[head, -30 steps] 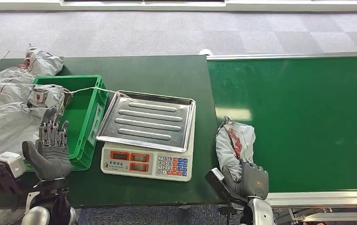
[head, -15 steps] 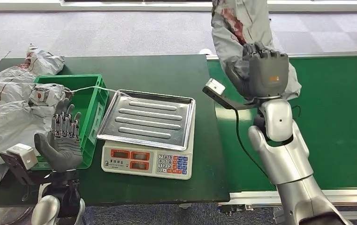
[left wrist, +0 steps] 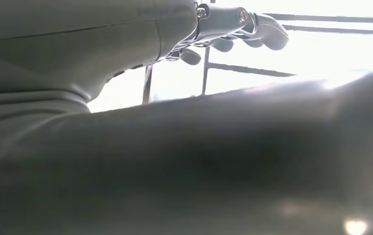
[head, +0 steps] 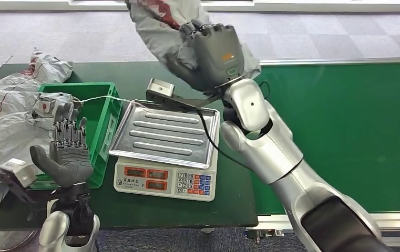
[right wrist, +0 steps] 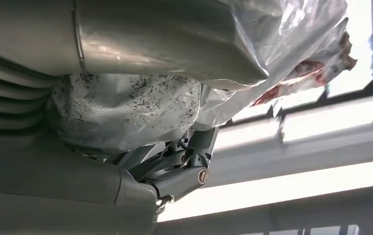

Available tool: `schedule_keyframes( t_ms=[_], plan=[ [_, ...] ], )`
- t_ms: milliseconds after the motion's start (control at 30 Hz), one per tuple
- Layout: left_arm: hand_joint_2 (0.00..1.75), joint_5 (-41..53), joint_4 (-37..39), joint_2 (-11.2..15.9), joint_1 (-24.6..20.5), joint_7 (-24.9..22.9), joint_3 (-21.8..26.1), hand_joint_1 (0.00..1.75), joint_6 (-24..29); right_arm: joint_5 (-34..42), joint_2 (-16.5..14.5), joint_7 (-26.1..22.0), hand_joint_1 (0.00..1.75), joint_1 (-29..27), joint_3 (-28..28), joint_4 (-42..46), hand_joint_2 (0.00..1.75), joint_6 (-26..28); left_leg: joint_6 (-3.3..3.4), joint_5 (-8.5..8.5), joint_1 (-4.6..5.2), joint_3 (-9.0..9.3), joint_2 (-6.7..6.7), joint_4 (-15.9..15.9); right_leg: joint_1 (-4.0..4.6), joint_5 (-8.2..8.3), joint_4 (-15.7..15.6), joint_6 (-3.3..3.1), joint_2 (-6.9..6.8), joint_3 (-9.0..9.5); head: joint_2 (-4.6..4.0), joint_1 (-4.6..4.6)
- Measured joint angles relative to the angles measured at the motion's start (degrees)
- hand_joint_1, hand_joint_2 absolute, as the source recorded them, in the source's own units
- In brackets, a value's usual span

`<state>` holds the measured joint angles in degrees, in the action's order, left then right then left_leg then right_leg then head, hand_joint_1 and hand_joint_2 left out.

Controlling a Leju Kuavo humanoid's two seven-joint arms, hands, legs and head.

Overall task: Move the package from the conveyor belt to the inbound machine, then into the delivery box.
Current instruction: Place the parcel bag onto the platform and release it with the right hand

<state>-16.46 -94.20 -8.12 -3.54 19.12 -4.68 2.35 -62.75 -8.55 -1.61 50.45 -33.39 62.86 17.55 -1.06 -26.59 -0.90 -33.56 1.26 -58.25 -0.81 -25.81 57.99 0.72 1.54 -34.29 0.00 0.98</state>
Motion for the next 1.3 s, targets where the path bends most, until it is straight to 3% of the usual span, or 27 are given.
schedule_keyframes(
  t_ms=[167, 400, 833, 933, 967, 1067, 1200, 1300],
  plan=[
    [0.00, -2.5, -0.9, 0.0, -0.6, 1.3, 0.0, 0.00, 1.5, 9.5, -4.6, -5.1, 1.75, -3.8, -3.2, -8.3, 1.75, 1.1, -0.02, 0.01, -0.03, -0.04, 0.05, 0.0, 0.02, -0.01, 0.0, -0.01, -0.04, -0.02, 0.00, -0.01],
    [0.00, -2.2, -2.0, 0.1, -1.3, 0.4, 0.0, 0.00, 2.7, 19.1, -9.4, -9.0, 1.75, -8.6, -3.8, -17.3, 1.75, 0.2, -0.02, 0.01, -0.02, -0.07, 0.05, 0.0, 0.01, -0.01, 0.0, -0.01, -0.04, -0.06, 0.00, 0.00],
    [0.00, -2.1, -2.0, 0.2, -2.2, -0.5, 0.0, 0.00, 2.8, 20.7, -11.3, -7.7, 1.75, -10.3, -3.8, -23.1, 1.75, -0.2, -0.02, 0.01, -0.02, -0.08, 0.03, 0.0, 0.01, 0.00, 0.0, -0.02, -0.03, -0.11, 0.00, 0.00],
    [0.00, -2.0, -1.6, 0.2, -2.9, -0.8, 0.0, 0.00, 2.8, 20.3, -11.2, -6.6, 0.44, -11.3, -3.6, -24.5, 1.75, 0.9, -0.02, 0.01, -0.02, -0.08, 0.02, 0.0, 0.01, 0.00, 0.0, -0.02, -0.04, -0.13, 0.00, 0.00],
    [0.00, -1.9, -1.4, 0.2, -3.2, -1.0, 0.0, 0.00, 2.8, 20.2, -11.2, -6.1, 0.00, -11.5, -3.4, -25.0, 1.31, 1.4, -0.02, 0.01, -0.02, -0.08, 0.01, 0.0, 0.01, 0.00, 0.0, -0.01, -0.03, -0.13, 0.00, 0.00],
    [0.00, -1.3, -0.8, 0.2, -3.8, -1.5, -0.1, 0.00, 2.8, 19.4, -10.8, -4.3, 0.00, -12.0, -2.6, -26.2, 0.00, 3.1, -0.02, 0.01, -0.01, -0.08, 0.00, 0.0, 0.00, 0.01, 0.0, -0.02, -0.03, -0.14, 0.00, 0.00],
    [0.00, 1.5, -0.3, 0.1, -4.1, -2.3, -0.6, 0.00, 3.2, 18.4, -10.2, -3.6, 0.00, -13.3, -0.3, -24.9, 0.00, 5.4, -0.02, 0.01, -0.01, -0.08, 0.00, 0.0, 0.00, 0.02, 0.0, -0.02, -0.03, -0.14, 0.00, 0.00],
    [0.00, 5.0, -0.1, 0.0, -4.1, -1.9, -1.1, 0.00, 5.2, 17.0, -9.2, -3.2, 0.00, -15.8, 2.1, -18.3, 0.00, 6.9, -0.02, 0.01, -0.01, -0.09, 0.00, 0.0, 0.00, 0.02, 0.0, -0.02, -0.03, -0.16, 0.00, 0.00]
  ],
)
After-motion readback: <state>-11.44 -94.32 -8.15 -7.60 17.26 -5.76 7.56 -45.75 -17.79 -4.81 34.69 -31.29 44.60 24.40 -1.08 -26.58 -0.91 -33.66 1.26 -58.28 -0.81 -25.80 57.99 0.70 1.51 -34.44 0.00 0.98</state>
